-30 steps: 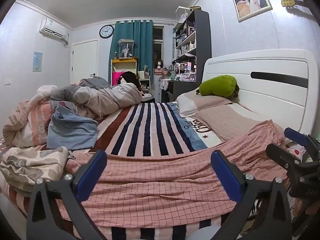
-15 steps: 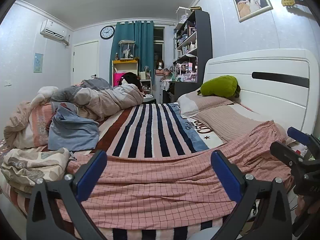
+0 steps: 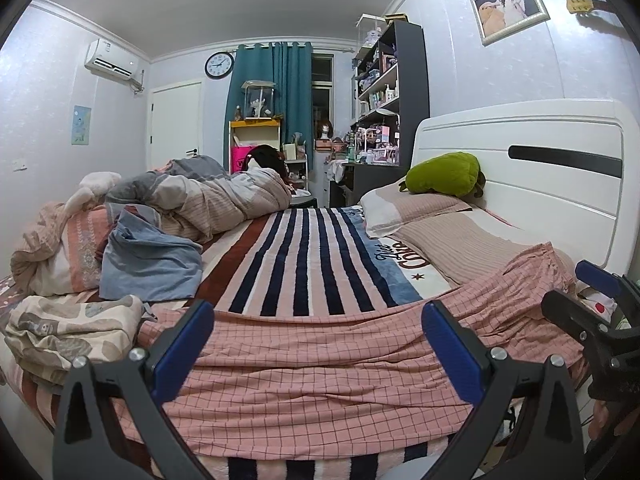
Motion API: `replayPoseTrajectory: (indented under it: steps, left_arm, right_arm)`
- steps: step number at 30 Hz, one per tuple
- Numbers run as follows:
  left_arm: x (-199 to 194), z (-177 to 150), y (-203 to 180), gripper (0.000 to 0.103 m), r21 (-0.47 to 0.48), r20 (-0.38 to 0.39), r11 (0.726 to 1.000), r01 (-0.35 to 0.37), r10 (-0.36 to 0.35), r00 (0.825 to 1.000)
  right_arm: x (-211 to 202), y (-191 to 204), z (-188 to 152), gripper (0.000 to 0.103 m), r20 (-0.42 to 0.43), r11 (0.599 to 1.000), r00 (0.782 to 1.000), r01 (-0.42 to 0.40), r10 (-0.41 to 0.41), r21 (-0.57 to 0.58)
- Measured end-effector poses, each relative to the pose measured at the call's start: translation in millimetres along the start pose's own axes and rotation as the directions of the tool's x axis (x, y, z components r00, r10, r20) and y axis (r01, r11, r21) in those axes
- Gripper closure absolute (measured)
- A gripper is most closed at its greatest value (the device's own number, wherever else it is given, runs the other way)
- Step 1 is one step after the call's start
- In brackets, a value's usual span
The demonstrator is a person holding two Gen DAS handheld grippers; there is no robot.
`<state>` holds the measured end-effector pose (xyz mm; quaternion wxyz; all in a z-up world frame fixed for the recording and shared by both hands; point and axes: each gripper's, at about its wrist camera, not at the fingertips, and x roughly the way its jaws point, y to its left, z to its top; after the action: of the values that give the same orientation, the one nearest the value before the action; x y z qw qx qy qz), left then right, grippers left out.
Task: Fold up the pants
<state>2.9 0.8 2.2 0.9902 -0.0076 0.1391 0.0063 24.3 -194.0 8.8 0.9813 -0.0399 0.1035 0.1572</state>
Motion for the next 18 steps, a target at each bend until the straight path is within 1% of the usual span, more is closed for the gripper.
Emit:
replayPoseTrajectory:
  steps: [9, 18]
  left_arm:
    - [1.7, -2.2, 0.6, 0.001, -0.006, 0.000, 1.000, -0.024, 0.024, 1.000]
    - [1.4, -1.1, 1.4, 0.001, -0.012, 0.004, 1.000, -0.028, 0.028, 1.000]
  right_arm:
    - [-0.3, -0.7, -1.8, 0.001, -0.002, 1.000, 1.000, -0.031, 0.031, -0.001]
    - [-1.1, 0.7, -1.8, 0.001, -0.002, 0.999, 0.999, -0.036, 0.036, -0.002]
